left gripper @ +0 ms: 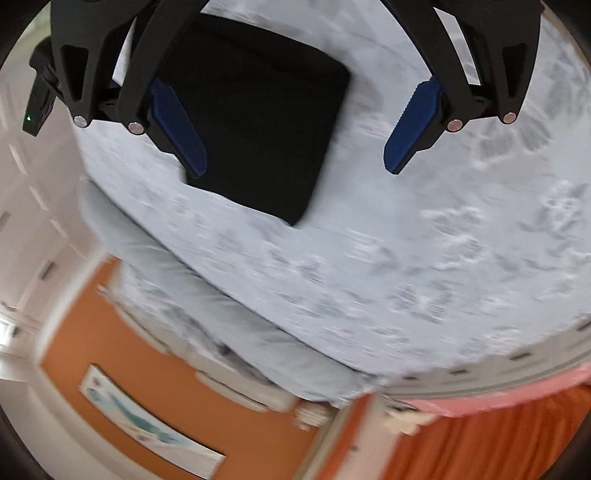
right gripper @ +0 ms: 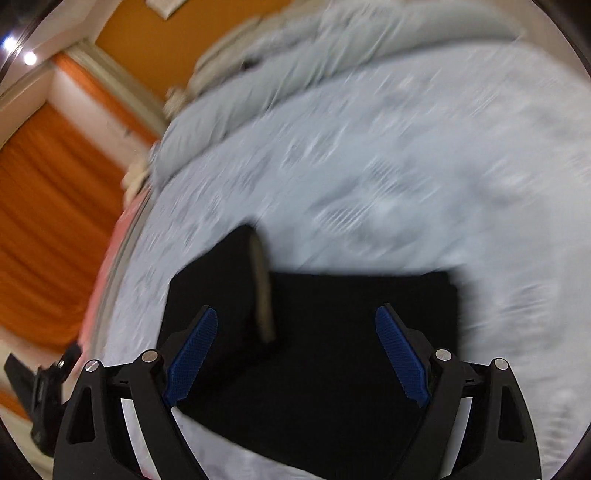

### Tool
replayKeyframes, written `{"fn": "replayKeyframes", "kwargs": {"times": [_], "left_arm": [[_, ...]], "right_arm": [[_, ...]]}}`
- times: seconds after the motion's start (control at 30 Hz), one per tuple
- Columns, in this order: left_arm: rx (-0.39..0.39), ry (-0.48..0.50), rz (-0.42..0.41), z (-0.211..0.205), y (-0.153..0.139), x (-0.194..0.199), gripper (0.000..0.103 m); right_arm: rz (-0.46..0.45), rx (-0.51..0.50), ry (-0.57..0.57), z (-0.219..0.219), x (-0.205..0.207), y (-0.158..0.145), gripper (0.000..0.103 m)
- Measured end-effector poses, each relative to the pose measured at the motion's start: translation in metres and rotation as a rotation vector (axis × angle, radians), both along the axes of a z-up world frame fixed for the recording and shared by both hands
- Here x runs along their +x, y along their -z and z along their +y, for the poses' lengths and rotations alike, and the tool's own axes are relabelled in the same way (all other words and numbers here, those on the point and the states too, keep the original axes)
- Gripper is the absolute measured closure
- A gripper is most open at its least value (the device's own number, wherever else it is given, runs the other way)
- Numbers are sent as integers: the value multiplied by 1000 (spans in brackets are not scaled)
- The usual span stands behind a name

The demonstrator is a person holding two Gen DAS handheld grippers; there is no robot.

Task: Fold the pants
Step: 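Release the folded black pants with both grippers and pull back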

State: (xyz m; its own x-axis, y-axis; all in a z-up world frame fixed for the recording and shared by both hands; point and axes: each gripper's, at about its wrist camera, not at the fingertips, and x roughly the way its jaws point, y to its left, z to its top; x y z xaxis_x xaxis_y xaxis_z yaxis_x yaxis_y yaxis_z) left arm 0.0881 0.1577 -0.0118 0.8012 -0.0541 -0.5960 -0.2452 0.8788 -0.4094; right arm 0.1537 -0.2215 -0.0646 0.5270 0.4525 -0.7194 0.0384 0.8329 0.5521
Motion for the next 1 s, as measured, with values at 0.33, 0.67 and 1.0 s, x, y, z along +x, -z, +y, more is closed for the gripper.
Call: {"fn": "replayKeyframes", "kwargs": {"times": [0.33,0.67,1.0], "left_arm": [[-3,-18,72,27,14,15,8],[81,37,79,24,12,10,8],[104,75,78,33,11,0,8]], "right_arm": [[56,-169,-85,81,26,35,49],[-5,-156,-119,85,20,17,76],[159,-48,-50,60,3,35,55]]}}
